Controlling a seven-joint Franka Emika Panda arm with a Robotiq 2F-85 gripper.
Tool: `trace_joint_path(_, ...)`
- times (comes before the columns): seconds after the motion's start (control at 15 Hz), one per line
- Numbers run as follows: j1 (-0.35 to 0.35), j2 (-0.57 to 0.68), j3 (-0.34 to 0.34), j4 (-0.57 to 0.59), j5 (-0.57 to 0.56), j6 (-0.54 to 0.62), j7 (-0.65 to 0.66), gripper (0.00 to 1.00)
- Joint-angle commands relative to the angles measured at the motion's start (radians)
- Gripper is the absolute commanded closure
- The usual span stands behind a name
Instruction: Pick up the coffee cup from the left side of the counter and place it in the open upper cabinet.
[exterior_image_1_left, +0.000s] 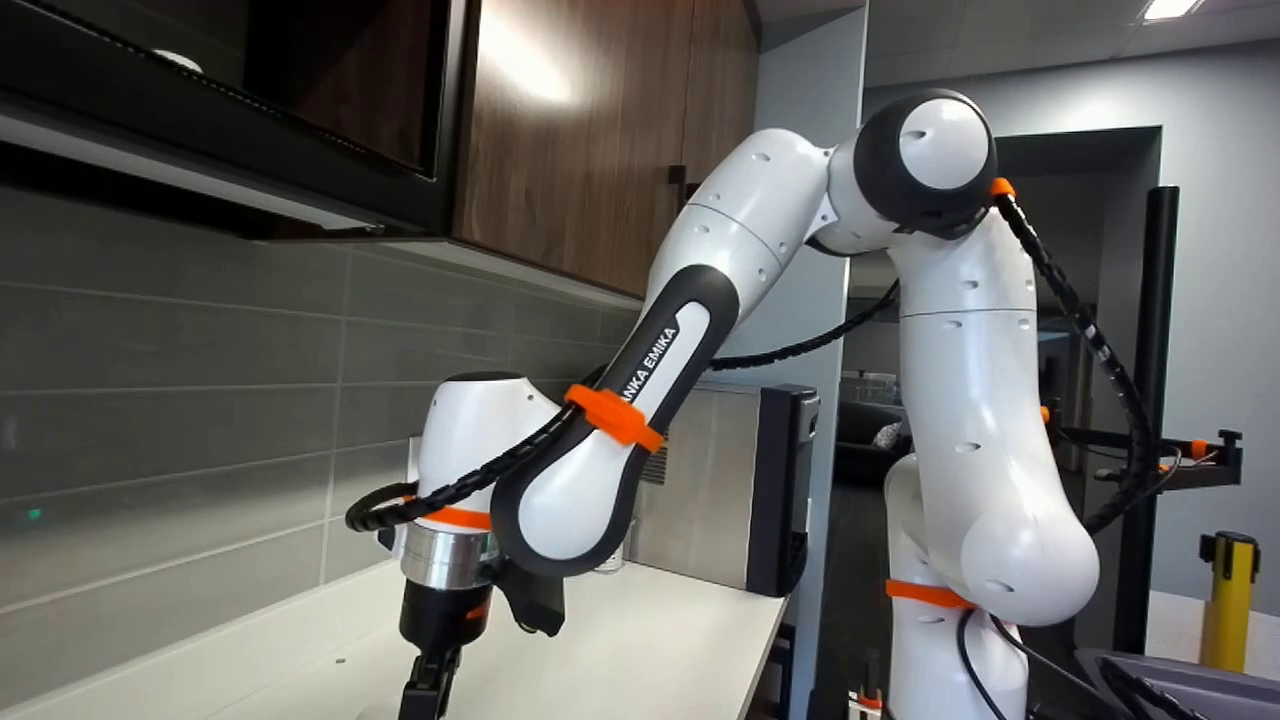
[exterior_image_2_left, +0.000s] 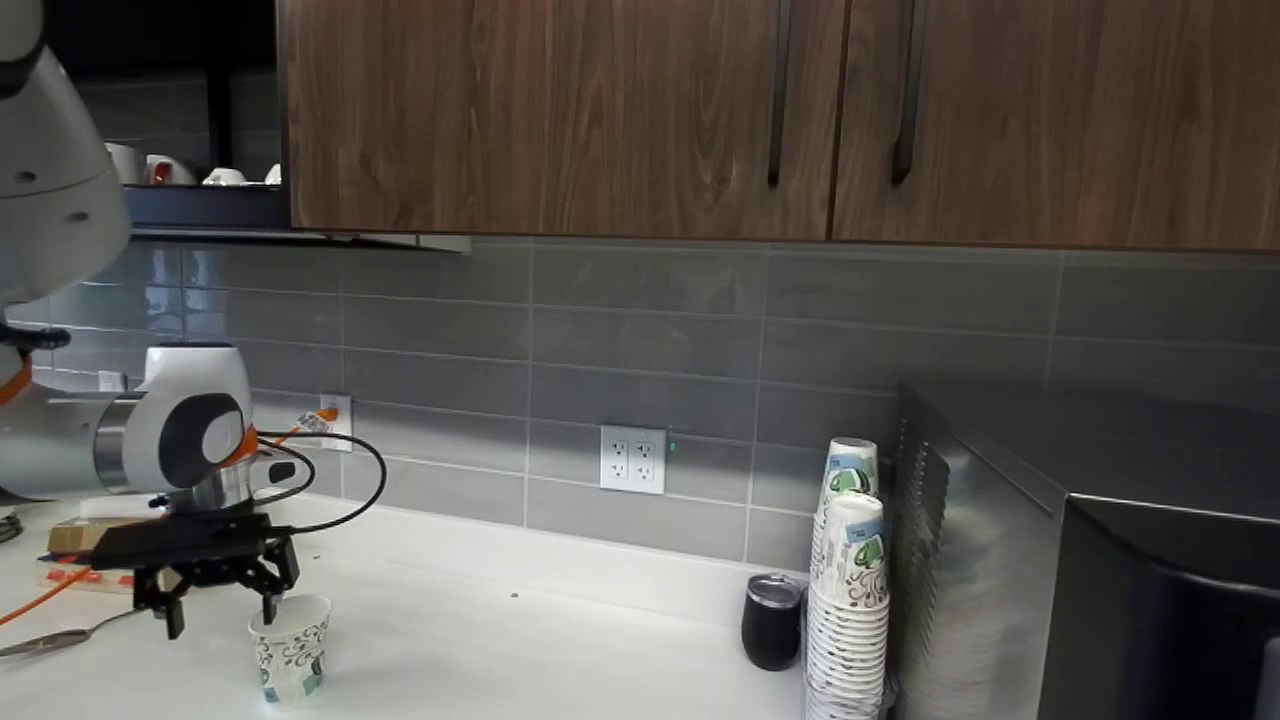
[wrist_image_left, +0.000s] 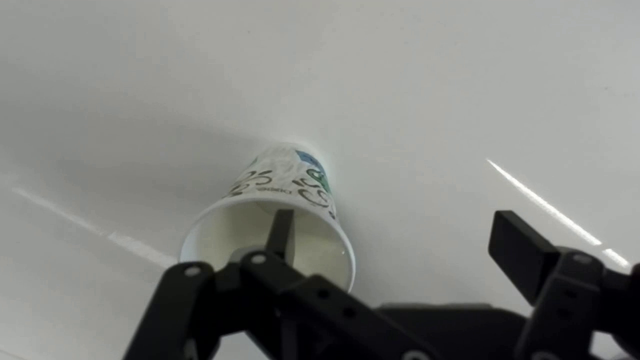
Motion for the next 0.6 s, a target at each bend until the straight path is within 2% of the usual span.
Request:
trace_joint_path(0.0, -0.002, 0.072, -0.014, 0.045, -0.041, 0.032, -0.007, 0.0)
trace_joint_path(0.47, 0.003, 0.139, -0.028, 0.079, -0.088, 0.076, -0.007, 0.0)
trace_joint_path(0.53, 0.004, 0.144, -0.029, 0.084, -0.091, 0.075, -0.006, 0.25)
